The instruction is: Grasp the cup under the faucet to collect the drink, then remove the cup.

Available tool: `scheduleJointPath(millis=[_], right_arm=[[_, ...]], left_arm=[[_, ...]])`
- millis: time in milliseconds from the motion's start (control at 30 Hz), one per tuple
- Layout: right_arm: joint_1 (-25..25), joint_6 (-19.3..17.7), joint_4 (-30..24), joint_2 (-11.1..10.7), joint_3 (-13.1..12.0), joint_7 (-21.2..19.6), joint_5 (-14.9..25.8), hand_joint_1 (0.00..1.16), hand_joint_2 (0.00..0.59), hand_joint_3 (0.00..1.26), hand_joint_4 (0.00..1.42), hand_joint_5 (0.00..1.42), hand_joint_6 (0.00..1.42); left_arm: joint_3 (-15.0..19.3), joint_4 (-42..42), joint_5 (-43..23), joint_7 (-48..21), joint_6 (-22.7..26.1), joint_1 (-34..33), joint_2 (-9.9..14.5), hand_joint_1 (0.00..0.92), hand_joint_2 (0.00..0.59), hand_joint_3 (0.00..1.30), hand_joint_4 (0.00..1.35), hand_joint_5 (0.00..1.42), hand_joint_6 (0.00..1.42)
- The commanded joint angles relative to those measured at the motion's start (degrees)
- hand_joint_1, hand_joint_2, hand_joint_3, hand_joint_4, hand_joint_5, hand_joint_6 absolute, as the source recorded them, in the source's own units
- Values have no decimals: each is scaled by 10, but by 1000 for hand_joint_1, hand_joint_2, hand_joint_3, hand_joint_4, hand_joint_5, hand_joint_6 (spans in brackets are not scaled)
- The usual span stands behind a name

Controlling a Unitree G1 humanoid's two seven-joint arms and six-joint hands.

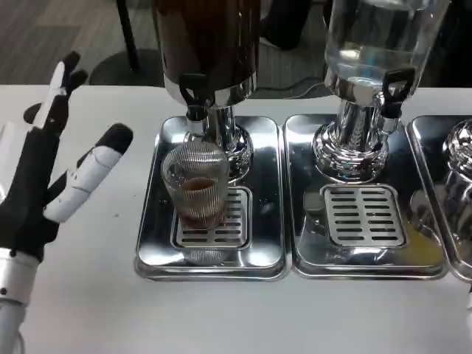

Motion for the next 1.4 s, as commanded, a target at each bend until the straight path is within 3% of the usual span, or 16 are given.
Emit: scheduleJointPath(millis=[33, 200, 433, 600, 800, 967, 1267, 1400], right_arm=[[-1, -3, 3, 2, 0, -2, -1, 454, 571, 206, 106, 97, 0], [1, -3, 1, 3, 0, -3, 0, 455, 572, 206, 106, 97, 0], [0, -2, 0, 6, 2, -2, -2, 456, 572, 206, 106, 97, 0], [-3, 0, 2, 11, 6, -3, -4, 456, 572, 206, 106, 97, 0], [-9, 5, 7, 16, 12, -3, -12, 463, 563, 207, 116, 97, 0], [-20, 13, 9, 19, 20, -2, -22, 541, 536, 215, 116, 97, 0], [-49, 27, 38, 20, 45, -6, -29, 627, 467, 237, 137, 108, 40], [-62, 27, 59, 17, 53, -4, -22, 682, 377, 225, 129, 108, 59]], left_arm=[[7, -3, 37, -2, -29, 23, 33, 0, 36, 5, 0, 0, 0], [7, -10, 137, 29, -63, 49, 75, 0, 35, 5, 0, 0, 0], [21, -6, 205, 76, -106, 95, 99, 0, 39, 0, 0, 0, 0], [40, 5, 216, 111, -139, 143, 103, 0, 39, 0, 0, 0, 0], [65, 61, 184, 128, -180, 181, 105, 0, 42, 0, 0, 0, 0], [74, 93, 180, 132, -200, 185, 113, 0, 42, 0, 0, 0, 0], [87, 123, 186, 138, -225, 204, 129, 0, 36, 0, 0, 0, 0], [96, 129, 186, 141, -234, 216, 133, 0, 32, 0, 0, 0, 0]])
